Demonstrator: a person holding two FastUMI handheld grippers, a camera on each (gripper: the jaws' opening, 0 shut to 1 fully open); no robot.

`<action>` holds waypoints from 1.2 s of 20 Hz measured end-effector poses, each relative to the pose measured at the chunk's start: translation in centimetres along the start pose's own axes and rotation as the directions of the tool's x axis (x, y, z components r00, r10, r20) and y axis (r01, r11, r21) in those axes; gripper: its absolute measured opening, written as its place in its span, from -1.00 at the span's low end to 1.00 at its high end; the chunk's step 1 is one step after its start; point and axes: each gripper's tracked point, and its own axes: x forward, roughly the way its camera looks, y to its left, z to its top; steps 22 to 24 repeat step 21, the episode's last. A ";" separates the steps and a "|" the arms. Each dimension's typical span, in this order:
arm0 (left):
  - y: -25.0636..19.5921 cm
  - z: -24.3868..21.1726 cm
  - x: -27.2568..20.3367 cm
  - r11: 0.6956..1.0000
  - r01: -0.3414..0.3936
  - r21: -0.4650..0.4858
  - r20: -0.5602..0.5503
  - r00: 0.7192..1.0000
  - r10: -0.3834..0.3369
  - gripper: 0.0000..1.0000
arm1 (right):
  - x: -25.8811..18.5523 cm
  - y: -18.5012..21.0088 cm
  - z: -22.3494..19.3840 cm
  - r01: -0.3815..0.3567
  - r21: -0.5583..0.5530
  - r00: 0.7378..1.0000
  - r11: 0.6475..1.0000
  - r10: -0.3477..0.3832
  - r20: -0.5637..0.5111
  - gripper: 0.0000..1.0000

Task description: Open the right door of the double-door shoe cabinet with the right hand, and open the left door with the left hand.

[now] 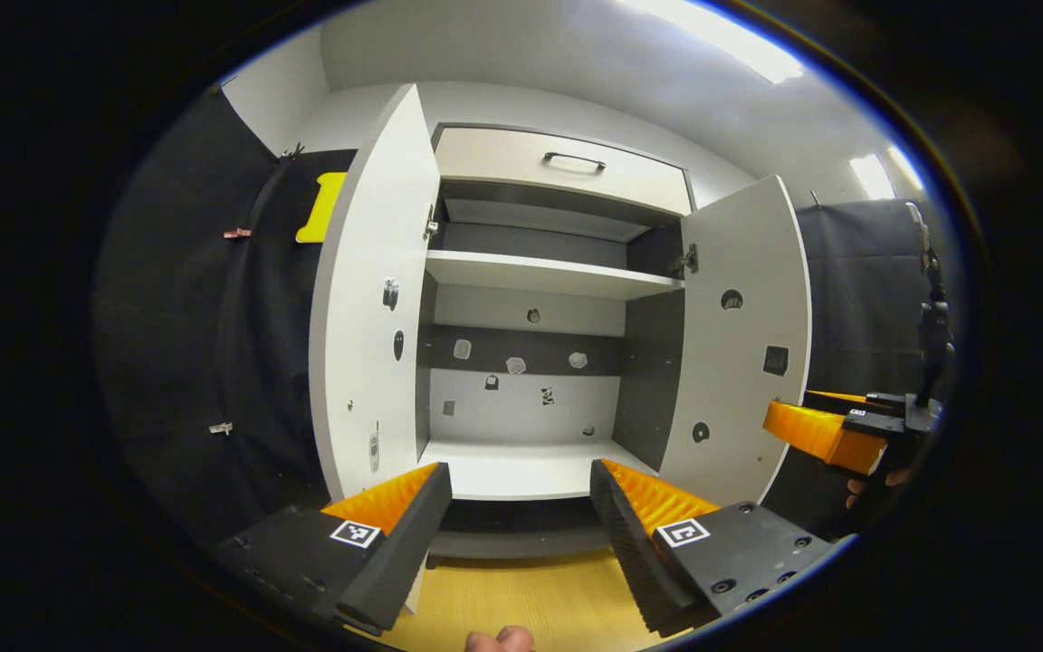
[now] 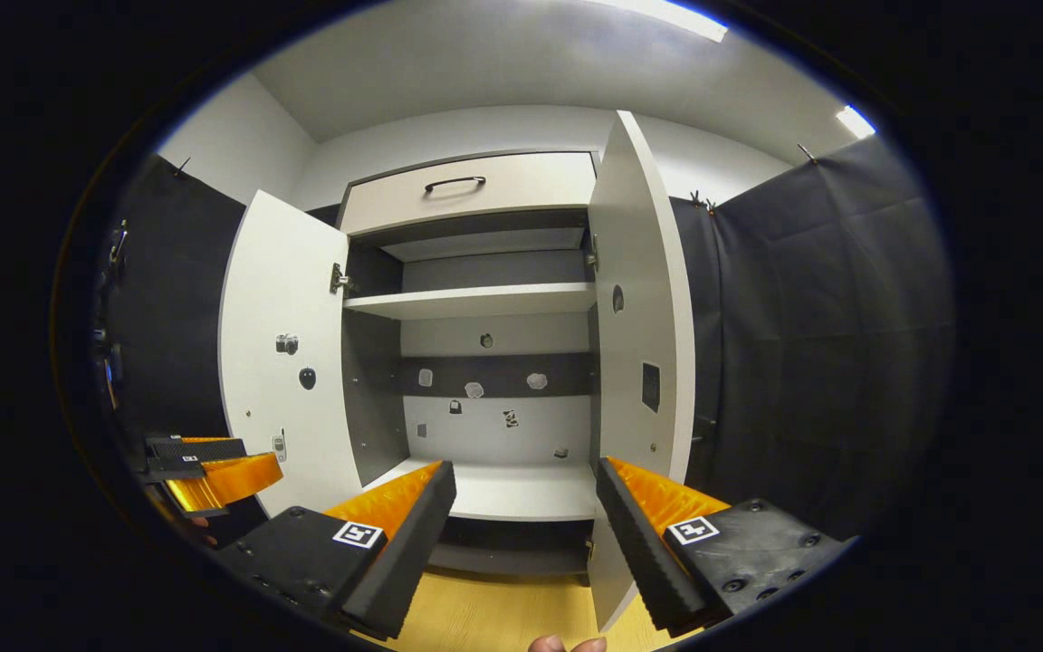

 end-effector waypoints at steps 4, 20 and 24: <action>-0.2 -0.1 0.1 1.000 0.002 -0.003 -0.006 1.000 -0.002 0.90 | 0.1 -0.1 -0.2 0.001 -0.010 1.000 1.000 -0.001 -0.003 0.96; 0.2 0.0 0.3 1.000 -0.018 0.009 0.002 1.000 0.018 0.90 | 0.1 -0.5 0.3 0.017 -0.021 1.000 1.000 -0.016 0.024 0.96; 0.2 -0.1 0.3 1.000 -0.018 0.011 0.001 1.000 0.018 0.90 | 0.0 -0.4 0.3 0.017 -0.022 1.000 1.000 -0.016 0.024 0.96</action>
